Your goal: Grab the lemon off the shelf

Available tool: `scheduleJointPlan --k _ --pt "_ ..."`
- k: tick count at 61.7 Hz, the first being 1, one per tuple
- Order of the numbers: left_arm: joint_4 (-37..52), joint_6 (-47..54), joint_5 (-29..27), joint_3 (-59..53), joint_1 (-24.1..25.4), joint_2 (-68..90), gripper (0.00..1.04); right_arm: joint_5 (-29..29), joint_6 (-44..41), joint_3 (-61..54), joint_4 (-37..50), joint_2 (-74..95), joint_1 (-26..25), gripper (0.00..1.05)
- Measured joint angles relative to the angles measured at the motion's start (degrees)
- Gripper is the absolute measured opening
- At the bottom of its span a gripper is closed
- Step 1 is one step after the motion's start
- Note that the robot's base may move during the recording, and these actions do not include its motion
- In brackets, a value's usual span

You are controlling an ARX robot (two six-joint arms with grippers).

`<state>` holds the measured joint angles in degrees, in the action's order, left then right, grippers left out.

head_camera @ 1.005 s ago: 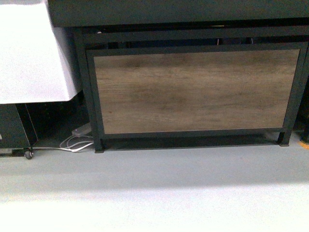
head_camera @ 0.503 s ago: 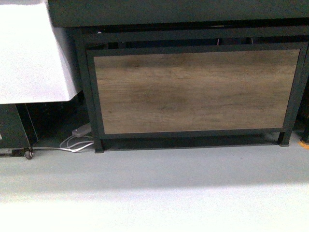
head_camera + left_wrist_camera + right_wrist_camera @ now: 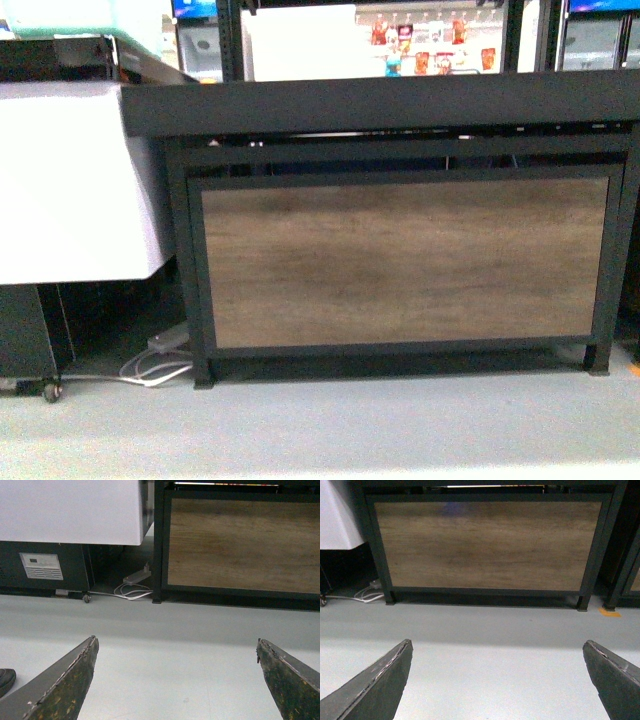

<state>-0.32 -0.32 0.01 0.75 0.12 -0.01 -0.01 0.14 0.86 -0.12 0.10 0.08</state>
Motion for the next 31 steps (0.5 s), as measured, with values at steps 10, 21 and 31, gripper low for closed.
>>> scheduleJointPlan --k 10,21,31 --pt "0.0 0.0 0.0 0.0 0.0 0.0 0.97 0.0 0.0 0.0 0.0 0.0 0.0 1.02" --pt "0.0 0.0 0.0 0.0 0.0 0.0 0.97 0.0 0.0 0.0 0.0 0.0 0.0 1.02" --pt "0.0 0.0 0.0 0.0 0.0 0.0 0.97 0.0 0.0 0.0 0.0 0.0 0.0 1.02"
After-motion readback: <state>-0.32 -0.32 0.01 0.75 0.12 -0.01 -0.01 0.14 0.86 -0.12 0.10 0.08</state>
